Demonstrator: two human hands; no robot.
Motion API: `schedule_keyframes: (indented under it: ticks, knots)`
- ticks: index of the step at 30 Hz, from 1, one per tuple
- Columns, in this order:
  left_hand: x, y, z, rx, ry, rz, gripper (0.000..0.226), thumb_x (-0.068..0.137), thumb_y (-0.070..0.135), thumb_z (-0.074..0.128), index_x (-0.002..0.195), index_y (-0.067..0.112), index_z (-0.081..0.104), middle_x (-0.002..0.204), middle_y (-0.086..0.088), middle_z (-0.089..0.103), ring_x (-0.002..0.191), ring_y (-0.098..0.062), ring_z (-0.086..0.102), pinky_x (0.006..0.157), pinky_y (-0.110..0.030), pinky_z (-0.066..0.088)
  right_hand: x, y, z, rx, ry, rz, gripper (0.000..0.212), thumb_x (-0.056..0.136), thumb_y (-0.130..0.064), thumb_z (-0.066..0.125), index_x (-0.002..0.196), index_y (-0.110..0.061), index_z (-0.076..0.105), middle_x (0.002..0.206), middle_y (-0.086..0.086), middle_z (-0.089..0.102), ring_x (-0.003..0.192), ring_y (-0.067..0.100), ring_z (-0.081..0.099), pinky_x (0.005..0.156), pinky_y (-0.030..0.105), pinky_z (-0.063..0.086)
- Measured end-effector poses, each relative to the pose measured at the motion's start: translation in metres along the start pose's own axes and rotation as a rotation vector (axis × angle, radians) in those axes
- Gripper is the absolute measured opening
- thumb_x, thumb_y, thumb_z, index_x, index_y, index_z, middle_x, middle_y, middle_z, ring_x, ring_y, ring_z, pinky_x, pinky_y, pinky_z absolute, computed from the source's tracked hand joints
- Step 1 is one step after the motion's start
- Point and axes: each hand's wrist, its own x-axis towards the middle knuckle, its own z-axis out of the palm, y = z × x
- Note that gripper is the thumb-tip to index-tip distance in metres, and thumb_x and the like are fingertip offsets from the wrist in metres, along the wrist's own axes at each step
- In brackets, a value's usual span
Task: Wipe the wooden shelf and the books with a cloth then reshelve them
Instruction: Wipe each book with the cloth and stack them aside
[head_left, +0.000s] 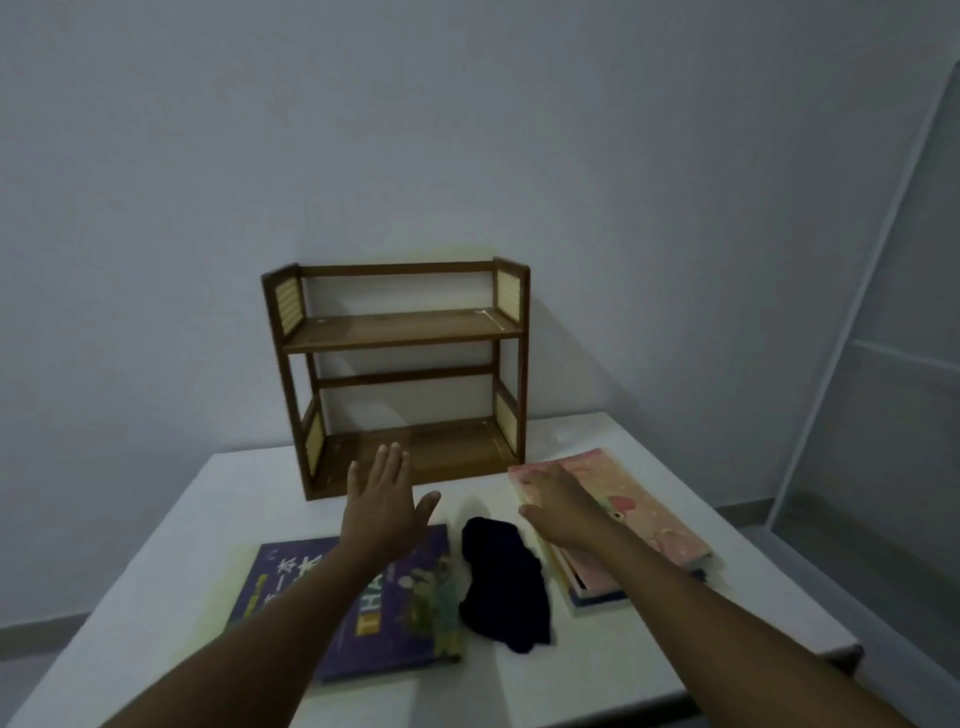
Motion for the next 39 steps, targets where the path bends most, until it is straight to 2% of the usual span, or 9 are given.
schedule_keyframes:
  ticks: [7, 11, 14, 20, 25, 27, 31, 34, 39]
  knots:
    - [-0.065, -0.068, -0.021, 0.031, 0.04, -0.09, 0.074, 0.097, 0.059, 0.02, 0.154, 0.012, 0.008, 0.162, -0.005, -0.002, 0.149, -0.018, -0.01, 0.118, -0.049, -0.006, -0.038, -0.055, 0.067, -0.228, -0.367, 0.013, 0.067, 0.096, -0.047, 0.046, 0.151, -0.018, 0.021, 0.157, 0.018, 0.013, 0.14, 0.04, 0.025, 0.111, 0.044, 0.032]
    - [-0.106, -0.111, -0.021, 0.029, -0.024, -0.168, 0.077, 0.096, 0.061, 0.02, 0.154, 0.013, 0.006, 0.162, -0.005, -0.003, 0.148, -0.019, -0.011, 0.118, -0.049, -0.007, -0.038, -0.06, 0.087, -0.203, -0.226, 0.168, 0.032, 0.095, -0.021, 0.049, 0.124, -0.006, 0.05, 0.14, 0.016, 0.039, 0.116, 0.032, 0.047, 0.079, 0.034, 0.043]
    - [-0.132, -0.138, -0.018, -0.016, -0.082, -0.204, 0.08, 0.095, 0.063, 0.023, 0.154, 0.012, 0.005, 0.162, -0.006, -0.002, 0.149, -0.02, -0.009, 0.118, -0.05, -0.005, -0.032, -0.066, 0.078, -0.066, -0.203, 0.384, 0.034, 0.094, -0.017, 0.053, 0.123, 0.0, 0.055, 0.131, 0.015, 0.054, 0.113, 0.028, 0.057, 0.076, 0.028, 0.044]
    - [-0.156, -0.167, -0.015, -0.077, -0.152, -0.204, 0.081, 0.094, 0.062, 0.023, 0.154, 0.01, 0.003, 0.162, -0.007, -0.002, 0.149, -0.02, -0.007, 0.119, -0.049, -0.001, -0.039, -0.094, 0.044, 0.096, 0.097, 0.299, 0.016, 0.09, -0.015, 0.054, 0.086, -0.002, 0.064, 0.087, 0.018, 0.065, 0.079, 0.029, 0.063, 0.053, 0.025, 0.039]
    - [-0.153, -0.166, 0.002, -0.181, -0.219, -0.176, 0.077, 0.097, 0.058, 0.022, 0.153, 0.011, 0.0, 0.162, -0.007, -0.003, 0.149, -0.02, -0.008, 0.119, -0.049, -0.002, -0.05, -0.14, 0.043, 0.242, 0.247, -0.06, 0.014, 0.082, -0.003, 0.052, 0.092, -0.01, 0.06, 0.097, 0.007, 0.062, 0.087, 0.024, 0.058, 0.071, 0.035, 0.046]
    - [-0.15, -0.163, 0.011, -0.233, -0.237, -0.171, 0.078, 0.096, 0.06, 0.02, 0.153, 0.012, -0.004, 0.162, -0.006, -0.005, 0.148, -0.019, -0.01, 0.12, -0.048, -0.003, -0.05, -0.149, 0.055, 0.194, 0.111, -0.14, 0.028, 0.08, -0.002, 0.048, 0.101, -0.02, 0.051, 0.109, 0.004, 0.054, 0.098, 0.024, 0.053, 0.075, 0.035, 0.045]
    - [-0.15, -0.163, 0.031, -0.355, -0.274, -0.199, 0.118, 0.066, 0.093, 0.005, 0.153, 0.015, -0.009, 0.162, -0.005, -0.006, 0.148, -0.019, -0.009, 0.118, -0.05, -0.008, -0.047, -0.138, 0.095, -0.047, -0.321, -0.209, 0.058, 0.095, -0.026, 0.048, 0.149, -0.024, 0.027, 0.158, 0.003, 0.023, 0.143, 0.026, 0.025, 0.115, 0.04, 0.027]
    - [-0.144, -0.168, 0.041, -0.321, -0.288, -0.163, 0.135, 0.049, 0.102, 0.01, 0.153, 0.019, -0.012, 0.162, -0.003, -0.009, 0.148, -0.018, -0.01, 0.116, -0.049, -0.011, -0.052, -0.146, 0.116, 0.001, -0.172, -0.188, 0.047, 0.094, -0.047, 0.049, 0.13, -0.018, 0.042, 0.142, 0.004, 0.039, 0.13, 0.027, 0.039, 0.104, 0.039, 0.037]
    - [-0.135, -0.175, 0.046, -0.286, -0.301, -0.119, 0.139, 0.047, 0.103, 0.02, 0.152, 0.019, -0.014, 0.162, -0.003, -0.01, 0.148, -0.017, -0.01, 0.117, -0.05, -0.011, -0.054, -0.182, 0.143, -0.03, -0.121, -0.439, 0.027, 0.097, -0.033, 0.048, 0.124, -0.027, 0.047, 0.133, -0.006, 0.04, 0.125, 0.018, 0.037, 0.098, 0.038, 0.041]
